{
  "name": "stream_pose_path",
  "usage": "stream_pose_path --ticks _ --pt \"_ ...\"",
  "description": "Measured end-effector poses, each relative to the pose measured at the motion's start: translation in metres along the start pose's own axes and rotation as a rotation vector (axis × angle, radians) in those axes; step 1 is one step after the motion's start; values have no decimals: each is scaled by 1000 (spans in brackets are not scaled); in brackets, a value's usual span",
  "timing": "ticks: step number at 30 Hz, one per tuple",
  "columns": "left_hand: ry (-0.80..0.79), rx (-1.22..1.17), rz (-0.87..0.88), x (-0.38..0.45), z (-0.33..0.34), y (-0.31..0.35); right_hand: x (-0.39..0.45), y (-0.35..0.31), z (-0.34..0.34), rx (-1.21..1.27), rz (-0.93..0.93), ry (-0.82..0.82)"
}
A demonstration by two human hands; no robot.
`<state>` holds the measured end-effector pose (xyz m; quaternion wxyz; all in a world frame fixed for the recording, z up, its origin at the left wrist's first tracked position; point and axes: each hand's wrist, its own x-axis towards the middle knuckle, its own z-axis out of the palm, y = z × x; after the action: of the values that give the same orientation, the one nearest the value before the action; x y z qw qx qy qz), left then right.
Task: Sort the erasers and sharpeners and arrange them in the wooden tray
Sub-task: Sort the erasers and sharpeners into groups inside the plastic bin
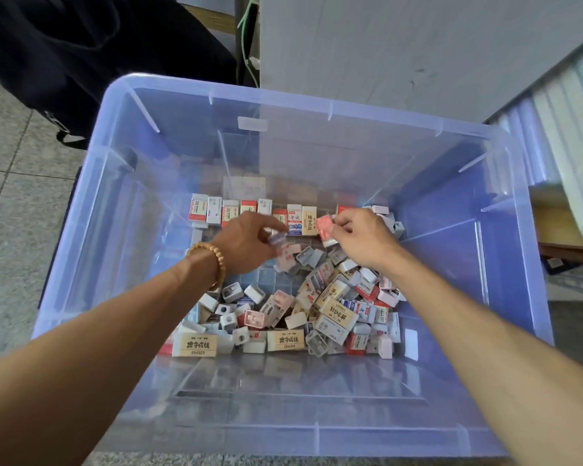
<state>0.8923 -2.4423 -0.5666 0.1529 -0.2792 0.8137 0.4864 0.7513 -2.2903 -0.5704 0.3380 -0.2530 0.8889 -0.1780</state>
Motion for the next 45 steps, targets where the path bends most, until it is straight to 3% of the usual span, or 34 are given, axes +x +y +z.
stream_pose_path --ticks 3,6,11,14,18,25,31,34,37,41,45 --pt "187 3 21 13 -5 10 5 -8 0 246 90 58" --pt "307 48 -10 26 -4 10 14 -16 5 323 123 73" --pt "375 184 20 42 1 4 35 -27 22 120 79 15" --pt "468 412 89 41 4 -2 42 -31 23 18 29 48" --pt "579 585 209 35 8 -7 24 -25 8 -45 -138 95" --pt "222 833 405 31 11 -11 -12 0 10 -329 -216 -161" --pt "137 1017 334 26 11 -14 -18 3 25 -518 -359 -132" --pt "113 974 307 25 8 -13 -16 4 20 -399 -304 -164" --pt "98 889 262 19 5 -16 -14 1 5 -85 -198 -183" --pt "232 768 147 13 -2 -15 -5 -5 3 265 4 122" --pt "365 794 -11 11 -12 -25 22 -20 26 269 161 295"
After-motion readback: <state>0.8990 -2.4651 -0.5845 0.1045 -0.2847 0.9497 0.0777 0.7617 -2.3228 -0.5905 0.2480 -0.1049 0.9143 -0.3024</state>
